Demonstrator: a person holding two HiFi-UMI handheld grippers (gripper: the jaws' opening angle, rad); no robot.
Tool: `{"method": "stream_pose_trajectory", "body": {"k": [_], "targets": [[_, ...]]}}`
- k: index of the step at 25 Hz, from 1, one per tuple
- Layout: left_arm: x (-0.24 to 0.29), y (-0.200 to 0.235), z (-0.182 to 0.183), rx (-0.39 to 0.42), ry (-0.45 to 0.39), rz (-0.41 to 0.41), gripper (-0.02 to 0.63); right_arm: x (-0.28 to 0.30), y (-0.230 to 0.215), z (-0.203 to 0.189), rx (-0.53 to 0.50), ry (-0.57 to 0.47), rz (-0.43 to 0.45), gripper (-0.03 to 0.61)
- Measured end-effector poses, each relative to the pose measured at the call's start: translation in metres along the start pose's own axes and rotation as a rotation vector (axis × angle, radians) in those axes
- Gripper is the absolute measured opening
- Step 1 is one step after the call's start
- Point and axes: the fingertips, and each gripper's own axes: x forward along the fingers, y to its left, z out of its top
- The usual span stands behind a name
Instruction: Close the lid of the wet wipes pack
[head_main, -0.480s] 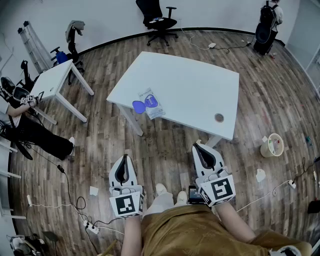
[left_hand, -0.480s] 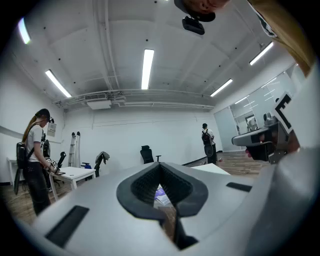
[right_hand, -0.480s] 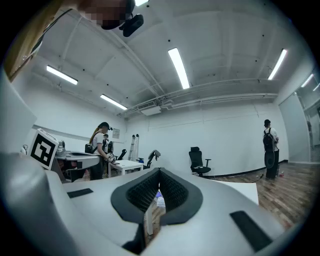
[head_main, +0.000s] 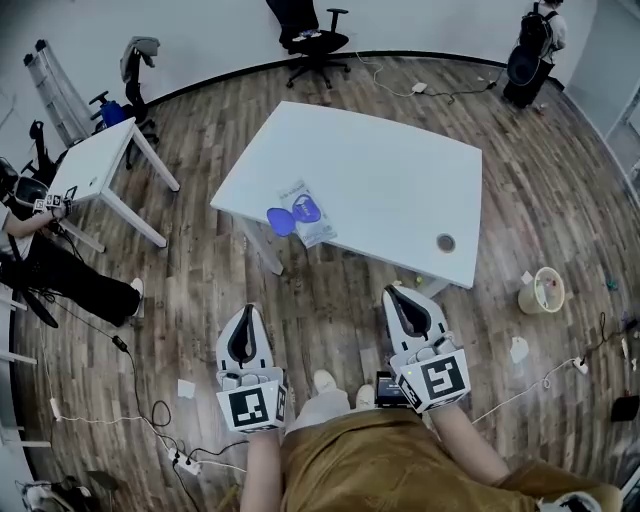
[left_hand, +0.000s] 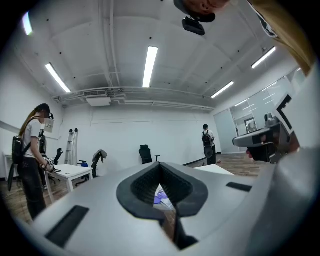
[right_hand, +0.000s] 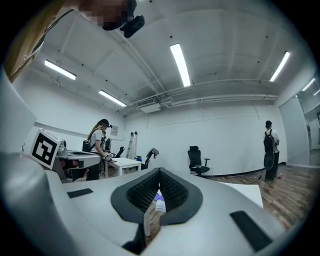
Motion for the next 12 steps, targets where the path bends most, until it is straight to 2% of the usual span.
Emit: {"method": "stream_pose_trajectory", "body": {"k": [12], "targets": [[0.034, 0.049, -0.005, -0.018, -0.011, -0.014, -0.003, 0.053, 0.02, 0.007, -0.013, 0.008, -0.021, 0.006]]}}
